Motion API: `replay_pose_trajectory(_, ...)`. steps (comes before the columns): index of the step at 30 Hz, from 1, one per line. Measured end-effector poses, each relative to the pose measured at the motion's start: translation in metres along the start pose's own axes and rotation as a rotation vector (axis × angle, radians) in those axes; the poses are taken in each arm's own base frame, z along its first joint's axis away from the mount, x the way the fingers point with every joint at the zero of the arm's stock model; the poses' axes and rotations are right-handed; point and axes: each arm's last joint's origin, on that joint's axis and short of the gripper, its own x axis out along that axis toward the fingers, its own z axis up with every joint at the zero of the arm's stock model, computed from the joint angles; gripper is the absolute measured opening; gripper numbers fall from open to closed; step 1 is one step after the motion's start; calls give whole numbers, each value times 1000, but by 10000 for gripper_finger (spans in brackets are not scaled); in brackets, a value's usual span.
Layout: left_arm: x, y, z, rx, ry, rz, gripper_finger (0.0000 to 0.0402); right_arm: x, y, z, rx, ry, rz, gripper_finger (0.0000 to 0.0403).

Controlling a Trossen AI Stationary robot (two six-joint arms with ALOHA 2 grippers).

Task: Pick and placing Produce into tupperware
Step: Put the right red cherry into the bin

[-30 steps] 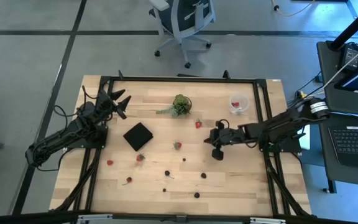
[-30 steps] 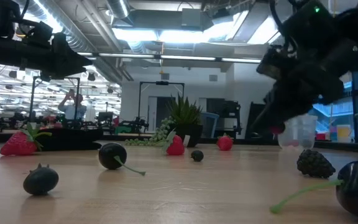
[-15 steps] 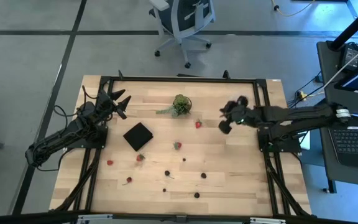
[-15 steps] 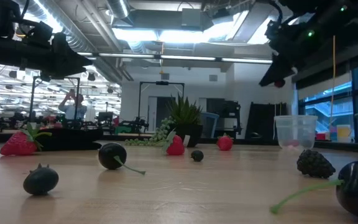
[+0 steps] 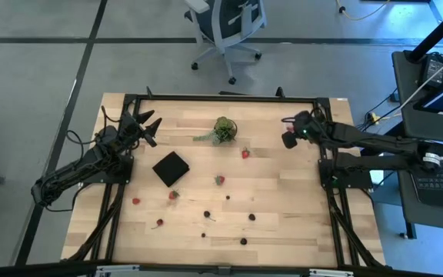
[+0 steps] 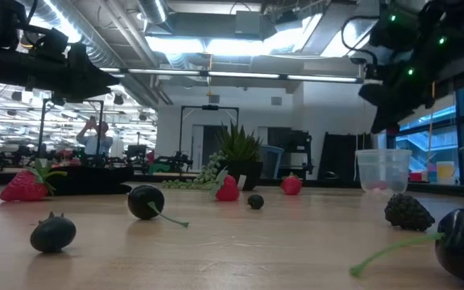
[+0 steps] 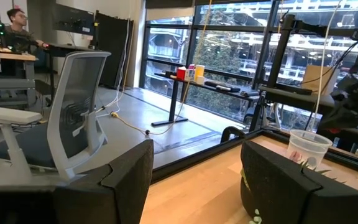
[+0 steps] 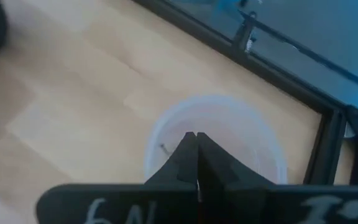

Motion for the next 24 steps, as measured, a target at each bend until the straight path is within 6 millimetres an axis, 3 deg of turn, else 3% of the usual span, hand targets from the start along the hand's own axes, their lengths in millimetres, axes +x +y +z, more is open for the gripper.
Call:
replay_pose_trajectory(14, 0, 0, 0, 0, -1, 1, 236, 41, -14, -24, 52, 15, -86, 0)
replay_pose_trajectory(24, 0, 0, 0, 0, -1, 2, 236, 50, -13, -34, 52, 30, -78, 1)
